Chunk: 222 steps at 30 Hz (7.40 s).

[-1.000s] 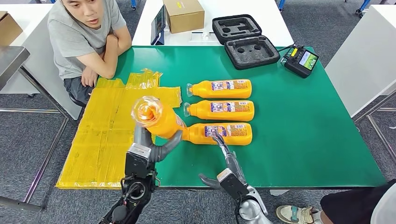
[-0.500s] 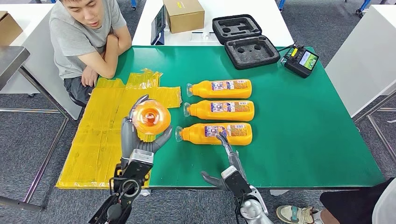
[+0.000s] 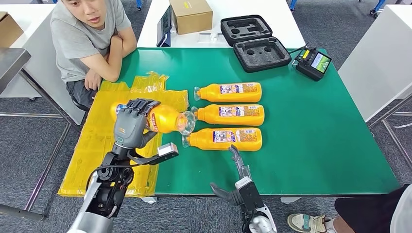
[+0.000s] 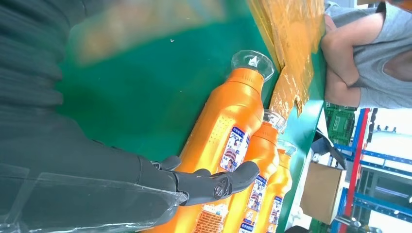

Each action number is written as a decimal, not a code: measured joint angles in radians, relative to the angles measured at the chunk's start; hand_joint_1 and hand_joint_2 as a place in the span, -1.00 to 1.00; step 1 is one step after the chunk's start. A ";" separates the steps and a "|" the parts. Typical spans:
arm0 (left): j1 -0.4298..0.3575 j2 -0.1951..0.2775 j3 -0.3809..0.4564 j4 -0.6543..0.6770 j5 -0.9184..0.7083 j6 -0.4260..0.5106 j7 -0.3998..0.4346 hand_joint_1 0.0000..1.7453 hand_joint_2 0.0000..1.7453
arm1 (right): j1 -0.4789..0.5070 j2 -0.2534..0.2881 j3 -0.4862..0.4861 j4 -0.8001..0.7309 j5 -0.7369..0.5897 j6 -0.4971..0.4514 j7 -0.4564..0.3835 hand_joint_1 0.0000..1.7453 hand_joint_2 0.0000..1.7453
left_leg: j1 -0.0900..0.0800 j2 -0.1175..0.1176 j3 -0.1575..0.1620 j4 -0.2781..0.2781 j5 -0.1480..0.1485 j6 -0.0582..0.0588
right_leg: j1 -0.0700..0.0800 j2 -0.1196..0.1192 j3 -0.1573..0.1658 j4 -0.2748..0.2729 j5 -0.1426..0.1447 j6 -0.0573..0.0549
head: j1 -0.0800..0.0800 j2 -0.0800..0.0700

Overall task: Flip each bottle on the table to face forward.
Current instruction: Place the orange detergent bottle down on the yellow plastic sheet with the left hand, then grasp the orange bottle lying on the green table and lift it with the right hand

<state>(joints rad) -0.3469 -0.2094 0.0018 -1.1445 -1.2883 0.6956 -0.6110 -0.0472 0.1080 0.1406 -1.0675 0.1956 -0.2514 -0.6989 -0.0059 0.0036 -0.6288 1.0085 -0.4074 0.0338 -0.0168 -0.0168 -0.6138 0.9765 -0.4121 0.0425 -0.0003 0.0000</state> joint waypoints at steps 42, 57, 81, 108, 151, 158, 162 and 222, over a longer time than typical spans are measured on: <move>-0.178 0.189 -0.264 0.489 -0.226 0.002 0.600 0.91 1.00 | 0.000 0.011 -0.003 0.042 -0.064 -0.002 0.000 -1.00 1.00 | 0.000 0.001 0.000 0.000 0.000 0.000 | 0.000 0.000 0.000 0.000 0.000 0.000 | 0.000 0.000; -0.268 0.177 -0.260 0.708 -0.215 -0.044 0.646 0.53 1.00 | -0.009 0.011 -0.003 0.061 -0.060 0.013 0.000 -1.00 1.00 | 0.000 0.000 0.000 0.000 0.001 -0.001 | 0.000 0.000 0.001 0.000 0.000 0.000 | 0.000 0.000; -0.283 0.187 -0.257 0.766 -0.234 -0.051 0.693 -1.00 1.00 | -0.014 0.011 -0.003 0.088 -0.071 0.017 0.000 -1.00 1.00 | 0.000 0.000 0.002 0.000 0.001 -0.001 | 0.000 0.000 0.002 0.001 0.000 0.000 | 0.000 0.000; -0.281 0.169 -0.249 0.762 -0.236 -0.006 0.626 -1.00 1.00 | -0.037 0.011 -0.003 0.118 -0.078 0.005 0.000 -1.00 1.00 | 0.000 0.000 0.002 0.000 0.001 -0.001 | 0.000 0.000 0.002 0.000 0.000 0.000 | 0.000 0.000; 0.360 0.207 -0.321 -0.357 0.409 -0.201 0.174 -1.00 1.00 | 0.132 -0.025 0.018 -0.203 0.128 -0.261 0.000 -1.00 1.00 | 0.000 0.000 0.001 0.000 -0.001 -0.002 | 0.000 0.000 0.000 0.000 -0.001 -0.002 | 0.000 0.000; 0.327 0.139 -0.341 -0.329 0.657 -0.260 0.039 -1.00 1.00 | 0.055 -0.056 -0.050 -0.189 0.527 -0.320 0.012 -1.00 1.00 | -0.001 -0.001 0.001 0.000 0.000 -0.001 | -0.001 0.000 0.001 0.000 -0.001 -0.001 | 0.000 0.000; 0.315 0.103 -0.357 -0.295 0.718 -0.251 -0.019 -1.00 1.00 | -0.009 -0.084 -0.116 -0.148 0.599 -0.309 0.019 -1.00 1.00 | -0.001 -0.001 0.001 0.000 0.000 -0.001 | -0.001 0.000 0.001 0.000 0.000 -0.001 | 0.000 0.000; 0.076 0.059 -0.633 -0.042 1.029 -0.113 -0.089 -1.00 1.00 | -0.434 -0.187 -0.004 0.477 0.902 -0.361 0.095 -1.00 1.00 | -0.001 -0.001 0.000 0.000 0.001 0.000 | -0.001 -0.001 0.001 0.000 0.000 0.000 | 0.000 0.000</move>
<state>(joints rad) -0.2706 -0.1507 -0.6313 -1.1867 -0.2598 0.5823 -0.7000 -0.4810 -0.0791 0.1361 -0.5904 1.0974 -0.6124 -0.6036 -0.0069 0.0026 -0.6287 1.0089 -0.4068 0.0343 -0.0174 -0.0176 -0.6124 0.9767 -0.4119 0.0423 -0.0005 0.0000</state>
